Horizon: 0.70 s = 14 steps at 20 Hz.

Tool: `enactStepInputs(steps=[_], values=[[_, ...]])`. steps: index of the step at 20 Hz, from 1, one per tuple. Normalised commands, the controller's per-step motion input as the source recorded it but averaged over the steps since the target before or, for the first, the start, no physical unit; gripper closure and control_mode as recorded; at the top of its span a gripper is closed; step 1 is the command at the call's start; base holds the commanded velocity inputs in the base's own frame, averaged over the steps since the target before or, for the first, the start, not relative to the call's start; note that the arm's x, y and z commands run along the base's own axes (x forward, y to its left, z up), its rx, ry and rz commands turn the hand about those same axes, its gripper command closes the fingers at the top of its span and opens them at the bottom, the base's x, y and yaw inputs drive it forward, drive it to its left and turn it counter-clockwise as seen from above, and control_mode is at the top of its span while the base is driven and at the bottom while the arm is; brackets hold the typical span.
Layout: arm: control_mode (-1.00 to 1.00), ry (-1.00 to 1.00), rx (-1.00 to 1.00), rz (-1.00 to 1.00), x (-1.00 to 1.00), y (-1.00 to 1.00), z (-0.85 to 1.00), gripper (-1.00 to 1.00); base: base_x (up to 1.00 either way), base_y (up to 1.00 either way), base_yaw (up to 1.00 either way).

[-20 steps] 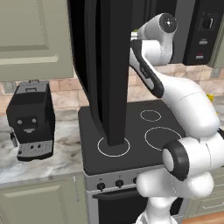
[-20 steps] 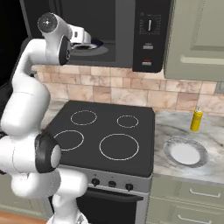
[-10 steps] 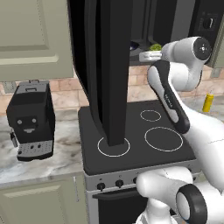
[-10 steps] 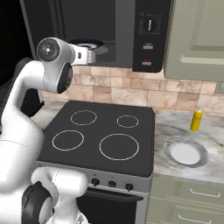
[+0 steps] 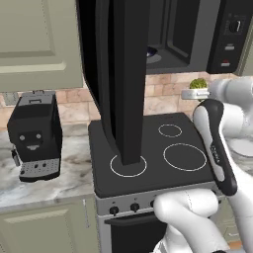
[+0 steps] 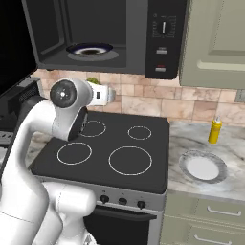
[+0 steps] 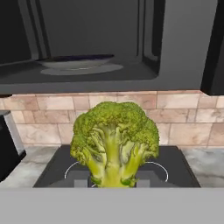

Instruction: Pick the broccoli from the microwave and place it on plate located on the counter.

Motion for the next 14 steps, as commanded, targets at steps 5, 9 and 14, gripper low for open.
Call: enactStepInputs(steps=[5,9,14], values=[[-1.0,0.11,0.0,-0.02,-0.23,-1.0,-0.24,1.0,0.0,0.0,0.0],[-1.0,0.12,0.0,-0.01,0.0,-1.0,-0.31,1.0,0.0,0.0,0.0],[-1.0,0.14,0.02,0.0,-0.07,-1.0,-0.48,1.0,0.0,0.0,0.0]])
